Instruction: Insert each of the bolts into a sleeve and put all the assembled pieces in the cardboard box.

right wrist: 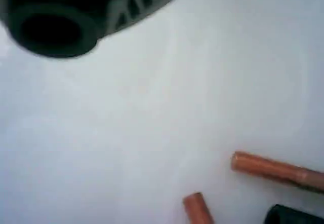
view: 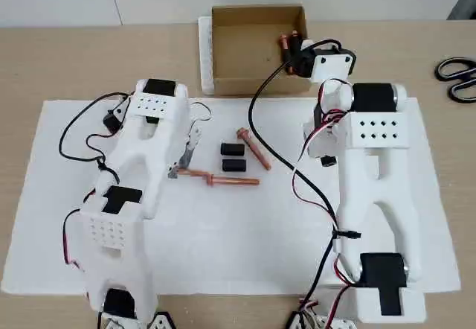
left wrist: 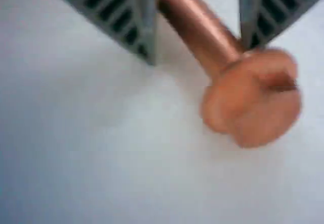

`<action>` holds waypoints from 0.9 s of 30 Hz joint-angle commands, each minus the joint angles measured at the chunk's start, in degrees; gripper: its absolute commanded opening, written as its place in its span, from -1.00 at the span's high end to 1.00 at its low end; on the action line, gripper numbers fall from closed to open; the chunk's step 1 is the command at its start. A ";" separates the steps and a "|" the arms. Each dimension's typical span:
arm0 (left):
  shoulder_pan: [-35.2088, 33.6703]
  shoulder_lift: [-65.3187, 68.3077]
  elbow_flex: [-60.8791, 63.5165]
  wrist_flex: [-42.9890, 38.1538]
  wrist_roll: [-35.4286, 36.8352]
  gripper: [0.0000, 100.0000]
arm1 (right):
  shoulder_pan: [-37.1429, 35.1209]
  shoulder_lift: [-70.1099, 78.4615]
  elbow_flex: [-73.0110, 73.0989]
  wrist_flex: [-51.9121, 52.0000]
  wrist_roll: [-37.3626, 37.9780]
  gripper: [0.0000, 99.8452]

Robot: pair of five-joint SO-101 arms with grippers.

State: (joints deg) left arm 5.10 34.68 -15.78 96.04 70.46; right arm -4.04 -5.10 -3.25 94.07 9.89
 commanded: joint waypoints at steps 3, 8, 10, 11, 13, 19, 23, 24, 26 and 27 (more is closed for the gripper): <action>-0.18 0.09 0.31 0.70 0.26 0.99 | 0.22 -2.42 -2.64 -0.66 -0.70 0.97; -0.18 -0.26 -1.63 2.55 0.00 0.99 | 0.13 -2.42 -2.64 -0.66 -0.70 0.97; -0.18 -1.14 -4.44 4.57 -0.97 0.99 | 0.13 -2.42 -2.64 -0.66 -0.70 0.97; -0.18 -1.76 -5.49 4.48 -2.90 0.99 | 0.13 -2.42 -2.64 -0.66 -0.70 0.97; -0.18 -3.96 -6.99 4.48 -8.00 0.99 | 0.13 -2.42 -2.64 -0.66 -0.70 0.97; -0.09 -9.05 -8.57 4.40 -38.15 0.99 | 0.13 -2.42 -2.64 -0.66 -0.70 0.97; -0.26 -10.73 -6.37 4.48 -65.93 0.99 | 0.04 -2.42 -2.64 -0.66 -0.70 0.97; -0.35 -11.08 -5.49 4.40 -70.86 0.99 | 0.04 -2.42 -2.64 -0.66 -0.70 0.97; -0.35 -10.99 -3.91 4.40 -74.20 0.99 | 0.04 -2.42 -2.64 -0.66 -0.70 0.97; -0.62 -10.99 -3.21 4.40 -73.32 0.99 | 0.04 -2.42 -2.64 -0.66 -0.70 0.97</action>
State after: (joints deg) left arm 4.92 27.82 -19.74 99.03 2.86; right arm -4.04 -5.10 -3.25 94.07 9.89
